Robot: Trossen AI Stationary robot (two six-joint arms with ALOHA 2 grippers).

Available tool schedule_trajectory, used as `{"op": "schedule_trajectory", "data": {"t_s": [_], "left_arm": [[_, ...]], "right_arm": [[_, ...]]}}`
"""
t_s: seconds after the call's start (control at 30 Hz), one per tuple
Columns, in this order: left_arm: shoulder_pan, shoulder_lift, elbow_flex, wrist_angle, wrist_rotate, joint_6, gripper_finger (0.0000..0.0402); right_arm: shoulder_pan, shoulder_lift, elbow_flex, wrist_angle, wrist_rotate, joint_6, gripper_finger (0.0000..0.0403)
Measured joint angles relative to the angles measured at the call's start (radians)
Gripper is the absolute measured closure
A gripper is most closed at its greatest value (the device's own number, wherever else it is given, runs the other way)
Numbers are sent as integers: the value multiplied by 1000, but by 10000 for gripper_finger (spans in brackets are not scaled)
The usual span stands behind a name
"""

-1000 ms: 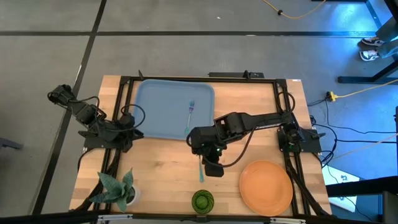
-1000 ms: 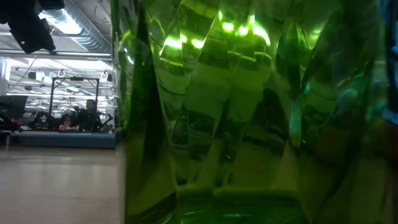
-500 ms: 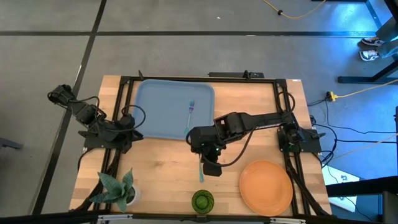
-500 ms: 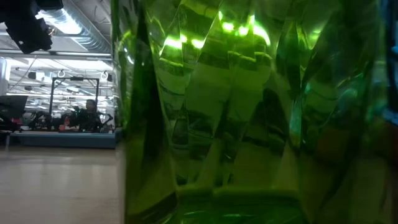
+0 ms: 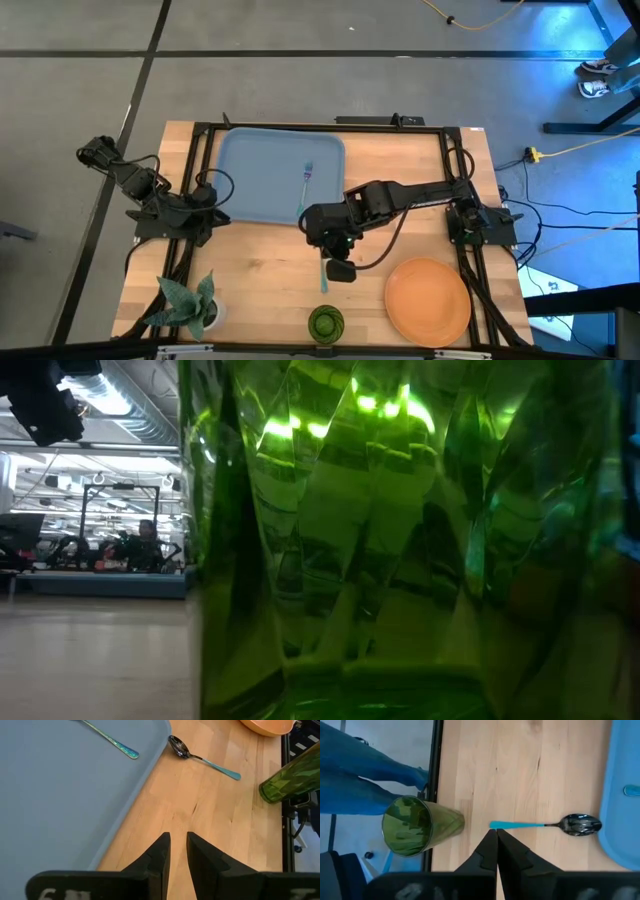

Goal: Pick and place plate/cup/fork/spoon on tray
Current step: Put the green glass on the top right of the blue tray

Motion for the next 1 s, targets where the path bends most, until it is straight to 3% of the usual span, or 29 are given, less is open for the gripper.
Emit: {"op": "schedule_trajectory", "data": {"t_s": [0.6, 1.0], "left_arm": [[0, 0, 0, 0, 0, 0, 345], [0, 0, 0, 0, 27, -1, 345]], "right_arm": [[0, 31, 0, -2, -9, 27, 350], [14, 81, 0, -2, -166, -22, 345]]}}
